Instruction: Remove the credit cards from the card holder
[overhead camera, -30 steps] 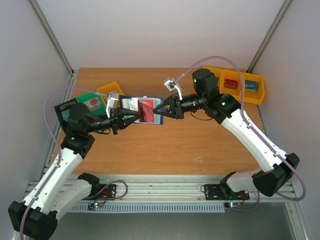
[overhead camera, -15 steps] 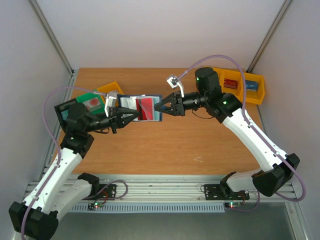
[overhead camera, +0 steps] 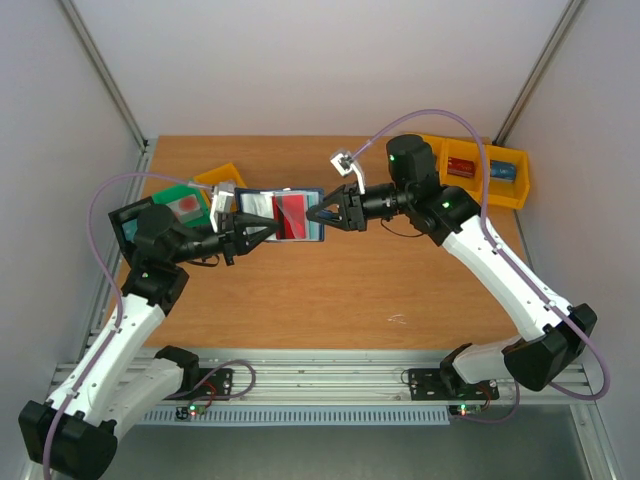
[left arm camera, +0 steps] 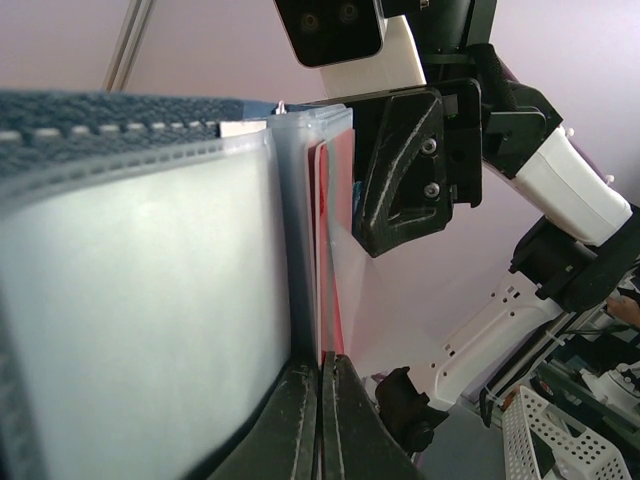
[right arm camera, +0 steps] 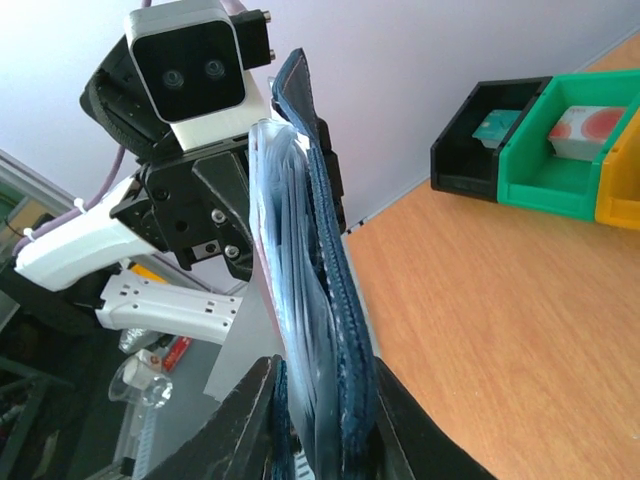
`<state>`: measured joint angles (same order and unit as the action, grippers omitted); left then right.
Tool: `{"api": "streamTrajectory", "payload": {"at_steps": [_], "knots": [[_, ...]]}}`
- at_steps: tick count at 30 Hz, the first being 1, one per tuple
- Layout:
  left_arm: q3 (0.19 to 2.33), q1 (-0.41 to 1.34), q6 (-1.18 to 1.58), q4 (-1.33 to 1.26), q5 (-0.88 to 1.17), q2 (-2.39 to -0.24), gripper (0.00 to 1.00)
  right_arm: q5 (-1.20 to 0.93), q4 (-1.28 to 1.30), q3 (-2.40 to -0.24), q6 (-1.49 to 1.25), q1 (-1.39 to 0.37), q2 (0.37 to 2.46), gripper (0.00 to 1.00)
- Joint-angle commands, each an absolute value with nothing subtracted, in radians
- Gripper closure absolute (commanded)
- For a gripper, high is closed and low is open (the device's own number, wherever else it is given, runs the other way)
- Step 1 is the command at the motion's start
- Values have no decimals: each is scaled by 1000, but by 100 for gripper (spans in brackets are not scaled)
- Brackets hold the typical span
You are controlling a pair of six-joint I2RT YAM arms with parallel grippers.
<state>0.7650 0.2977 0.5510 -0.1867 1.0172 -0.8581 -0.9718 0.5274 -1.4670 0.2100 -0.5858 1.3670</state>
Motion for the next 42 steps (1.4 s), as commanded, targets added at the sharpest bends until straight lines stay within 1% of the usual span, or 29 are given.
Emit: {"api": "streamTrajectory", "payload": {"at_steps": [1,5,6,11,21,29,32,34,37,40,42], "knots": [[754,293,568,-264,1003,-863,100,-964,530,-1491,219,-598,1378,82],[755,293,569,-260,1001,-860,100,-943,530,-1494,228,-599,1372,98],[754,292,568,-257,1002,-859,100,-938,536,-1494,231,-598,1371,99],[751,289,548,-229,1005,-846,100,-915,596,-1493,269,-565,1351,99],[743,275,532,-210,1009,-841,100,-949,655,-1462,290,-462,1284,99],[758,275,504,-171,1012,-843,100,-982,657,-1457,291,-454,1275,99],[761,276,492,-180,1001,-854,100,-1003,682,-1478,293,-461,1305,99],[770,280,501,-180,980,-862,100,-1002,673,-1483,302,-489,1314,97],[776,286,499,-157,973,-871,100,-1002,567,-1442,271,-524,1298,86],[769,302,512,-157,969,-874,100,-1005,458,-1409,213,-544,1306,81],[768,304,532,-175,961,-878,100,-1002,443,-1411,207,-563,1327,78]]}}
